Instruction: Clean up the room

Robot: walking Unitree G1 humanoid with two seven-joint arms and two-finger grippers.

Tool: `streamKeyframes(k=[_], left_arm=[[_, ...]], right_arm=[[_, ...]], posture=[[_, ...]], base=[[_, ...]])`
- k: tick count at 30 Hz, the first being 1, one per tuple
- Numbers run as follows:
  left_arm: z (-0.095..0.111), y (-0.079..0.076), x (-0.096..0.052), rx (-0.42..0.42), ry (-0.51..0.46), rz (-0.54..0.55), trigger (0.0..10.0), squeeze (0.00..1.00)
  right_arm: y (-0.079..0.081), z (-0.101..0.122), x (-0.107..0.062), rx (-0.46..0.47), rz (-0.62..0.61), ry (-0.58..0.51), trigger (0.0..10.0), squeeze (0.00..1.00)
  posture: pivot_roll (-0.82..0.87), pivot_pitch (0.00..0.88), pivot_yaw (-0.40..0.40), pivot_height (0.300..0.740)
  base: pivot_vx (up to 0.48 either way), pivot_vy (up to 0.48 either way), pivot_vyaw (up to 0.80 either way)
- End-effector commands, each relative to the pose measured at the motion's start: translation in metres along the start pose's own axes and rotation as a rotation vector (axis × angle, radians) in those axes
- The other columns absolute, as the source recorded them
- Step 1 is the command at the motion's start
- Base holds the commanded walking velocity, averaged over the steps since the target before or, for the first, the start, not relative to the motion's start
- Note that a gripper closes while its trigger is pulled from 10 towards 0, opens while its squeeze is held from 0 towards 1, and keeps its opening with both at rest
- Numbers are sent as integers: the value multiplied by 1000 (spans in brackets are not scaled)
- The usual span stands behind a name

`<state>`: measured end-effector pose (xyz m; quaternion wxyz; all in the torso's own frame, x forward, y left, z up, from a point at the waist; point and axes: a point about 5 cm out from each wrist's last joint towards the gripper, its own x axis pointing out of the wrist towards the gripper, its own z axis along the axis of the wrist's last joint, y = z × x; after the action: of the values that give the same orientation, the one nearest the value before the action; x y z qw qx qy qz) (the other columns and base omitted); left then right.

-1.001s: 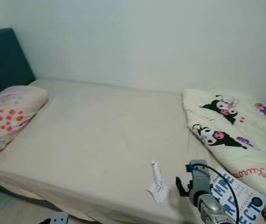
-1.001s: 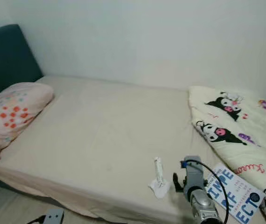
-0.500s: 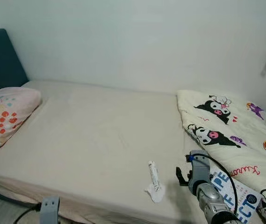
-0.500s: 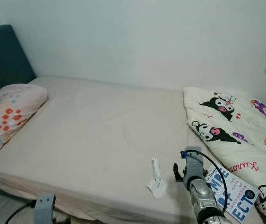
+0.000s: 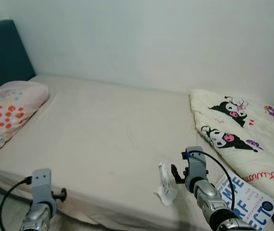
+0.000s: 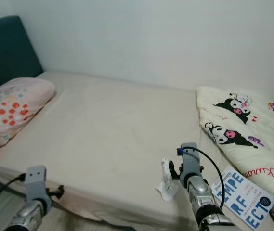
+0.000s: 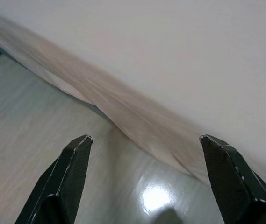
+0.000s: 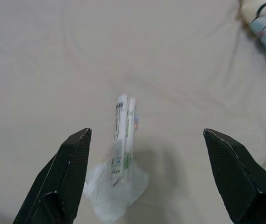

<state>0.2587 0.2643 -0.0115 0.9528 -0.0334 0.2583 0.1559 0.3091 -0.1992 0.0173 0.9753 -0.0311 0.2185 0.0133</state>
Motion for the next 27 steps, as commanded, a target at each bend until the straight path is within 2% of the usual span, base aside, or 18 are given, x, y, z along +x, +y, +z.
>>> streamKeyframes(k=[1,6,11,16,20,22,27], left_arm=[[13,9,2,-25,-51,31,10000,0],[26,11,4,-46,-108,30,10000,0],[37,10,5,-41,-168,8,10000,0],[46,9,4,-26,-220,-31,10000,0],[50,11,4,-20,-242,-43,10000,0],[54,11,3,-7,-260,-50,10000,0],[56,15,2,12,-278,-59,10000,0]], right_arm=[[2,-6,-1,8,6,38,10000,0],[1,-3,1,4,7,37,10000,0],[3,9,4,-10,20,1,10000,0],[5,33,10,-58,45,-80,10000,0],[5,43,11,-87,57,-121,10000,0],[7,50,12,-137,68,-138,10000,0],[10,57,15,-176,73,-142,10000,0]], posture=[[-17,36,-7,615],[-8,48,-6,595],[19,85,-5,575],[43,136,3,550],[63,161,1,550],[73,171,2,550],[92,191,3,550]], base=[[0,0,0],[0,0,0],[0,0,0],[0,0,0],[0,0,0],[0,0,0],[0,0,0]])
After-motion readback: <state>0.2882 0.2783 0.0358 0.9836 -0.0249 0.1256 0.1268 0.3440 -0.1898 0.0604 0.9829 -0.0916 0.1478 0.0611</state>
